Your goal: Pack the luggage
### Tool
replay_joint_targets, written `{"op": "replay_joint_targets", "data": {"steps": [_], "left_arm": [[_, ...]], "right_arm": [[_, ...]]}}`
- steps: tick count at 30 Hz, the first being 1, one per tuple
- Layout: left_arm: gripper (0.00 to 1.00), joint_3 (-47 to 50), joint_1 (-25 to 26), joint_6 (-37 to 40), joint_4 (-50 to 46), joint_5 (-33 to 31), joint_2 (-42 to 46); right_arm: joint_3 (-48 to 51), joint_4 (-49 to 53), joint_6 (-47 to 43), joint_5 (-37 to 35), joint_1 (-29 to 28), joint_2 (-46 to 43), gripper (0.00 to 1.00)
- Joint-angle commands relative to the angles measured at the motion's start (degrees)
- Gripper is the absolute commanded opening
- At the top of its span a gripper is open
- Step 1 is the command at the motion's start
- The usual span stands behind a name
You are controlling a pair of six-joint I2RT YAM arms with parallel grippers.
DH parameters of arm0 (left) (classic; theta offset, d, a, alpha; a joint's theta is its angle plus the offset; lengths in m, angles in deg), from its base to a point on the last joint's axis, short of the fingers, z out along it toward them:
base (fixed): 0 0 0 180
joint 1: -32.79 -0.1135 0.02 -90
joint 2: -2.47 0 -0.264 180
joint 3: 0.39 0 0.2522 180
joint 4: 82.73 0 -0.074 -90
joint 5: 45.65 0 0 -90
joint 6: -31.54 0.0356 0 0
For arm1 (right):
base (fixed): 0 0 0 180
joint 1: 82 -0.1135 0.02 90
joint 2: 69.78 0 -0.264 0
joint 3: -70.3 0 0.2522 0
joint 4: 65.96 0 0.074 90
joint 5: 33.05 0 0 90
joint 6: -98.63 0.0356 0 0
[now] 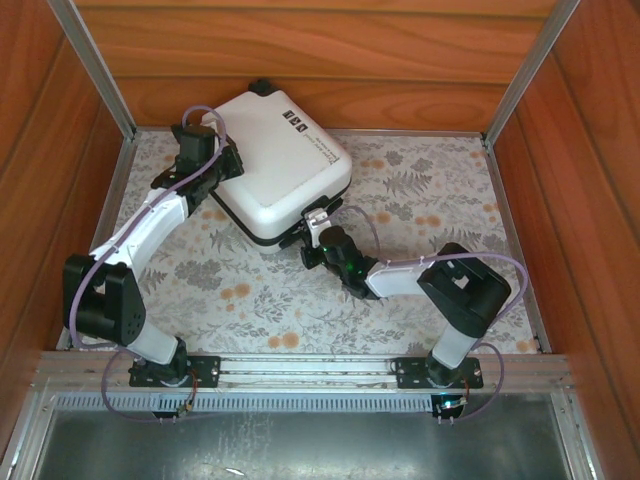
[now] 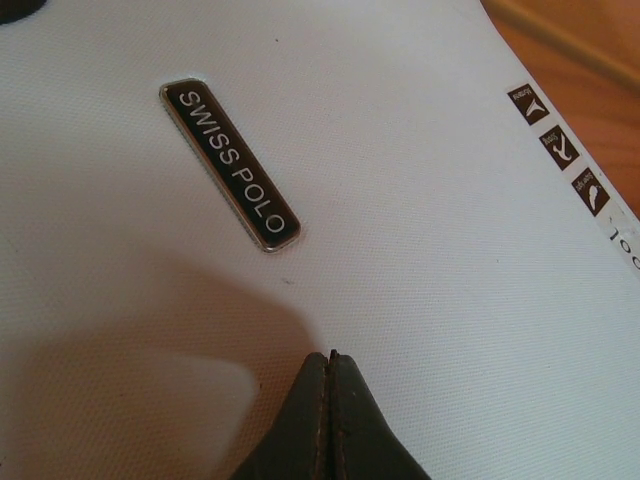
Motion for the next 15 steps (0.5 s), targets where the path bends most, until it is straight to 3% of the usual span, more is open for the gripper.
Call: {"op": "replay_joint_targets", "data": {"steps": [1,15], "left_arm": [[0.00,4.2,-1.5,0.6,-17.0,-4.1,-5.5],[0.00,3.7,-1.7,0.9,-17.9,-4.8,-6.4]], "right_arm": [[1.0,5.7,1.4,-3.6,3.2,-1.9,0.00],[-1.6,18.2,6.7,0.8,13.1,-7.1,0.00]]}}
